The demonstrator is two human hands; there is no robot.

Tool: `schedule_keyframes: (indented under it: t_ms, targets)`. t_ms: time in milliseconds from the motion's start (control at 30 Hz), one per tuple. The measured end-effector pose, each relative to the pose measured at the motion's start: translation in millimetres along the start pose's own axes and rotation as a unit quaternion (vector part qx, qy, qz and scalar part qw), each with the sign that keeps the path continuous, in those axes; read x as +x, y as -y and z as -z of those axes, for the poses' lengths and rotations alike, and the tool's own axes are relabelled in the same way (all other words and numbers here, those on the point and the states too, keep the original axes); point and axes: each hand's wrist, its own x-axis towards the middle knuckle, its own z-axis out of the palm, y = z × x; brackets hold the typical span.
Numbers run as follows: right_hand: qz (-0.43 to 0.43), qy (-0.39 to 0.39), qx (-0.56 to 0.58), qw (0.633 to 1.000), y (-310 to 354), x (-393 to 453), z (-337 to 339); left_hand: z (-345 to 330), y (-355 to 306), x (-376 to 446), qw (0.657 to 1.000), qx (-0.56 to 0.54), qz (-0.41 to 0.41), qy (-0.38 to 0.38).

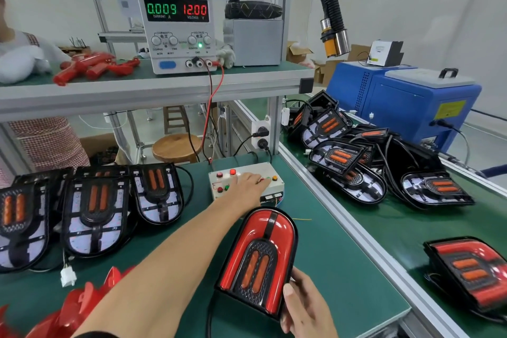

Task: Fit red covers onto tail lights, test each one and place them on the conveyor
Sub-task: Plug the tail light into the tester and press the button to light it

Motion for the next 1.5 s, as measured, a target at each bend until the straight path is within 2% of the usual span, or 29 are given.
schedule_keyframes:
  t_ms: [67, 233, 500, 1000, 1100, 1167, 1233, 1267, 1300, 1367, 1433, 1500]
  targets:
    - [-0.007, -0.004, 0.025, 1.0, 1, 0, -2, -3, 0, 4, 1.0, -0.002, 0.006, 0.012]
    - [0.0, 0.001, -0.025, 1.0, -2, 3, 2, -5, 1, 7, 1.0, -0.025, 0.007, 0.0]
    - [-0.001, -0.007, -0.015, 1.0, -8, 6, 3, 1, -1, 12, 0.999, -0.046, 0.015, 0.001]
    - [-0.001, -0.008, -0.003, 1.0, -7, 6, 3, -1, 1, 16, 1.0, -0.028, 0.004, -0.005]
    - [0.004, -0.005, -0.015, 1.0, -6, 2, 2, -3, 4, 12, 0.998, -0.051, -0.013, -0.046]
    - [0.015, 0.005, -0.03, 0.999, -3, -2, 0, -4, 6, 6, 0.988, -0.084, -0.051, -0.12]
    - [0.013, 0.021, -0.033, 0.999, -2, -4, -3, -3, 7, -3, 0.968, -0.15, -0.078, -0.185]
    - [0.005, 0.029, -0.034, 0.999, -1, -4, -3, 0, 7, -9, 0.959, -0.198, -0.07, -0.189]
    - [-0.001, 0.038, -0.041, 0.998, -1, -3, -3, 3, 8, -14, 0.953, -0.249, -0.05, -0.167]
    - [-0.009, 0.054, -0.065, 0.996, 0, -1, -1, 10, 13, -19, 0.947, -0.314, -0.016, -0.062]
    - [-0.015, 0.07, -0.082, 0.994, 2, 2, 3, 17, 18, -24, 0.956, -0.29, -0.01, 0.036]
    - [-0.027, 0.076, -0.087, 0.993, 3, 8, 7, 20, 20, -29, 0.959, -0.273, 0.01, 0.077]
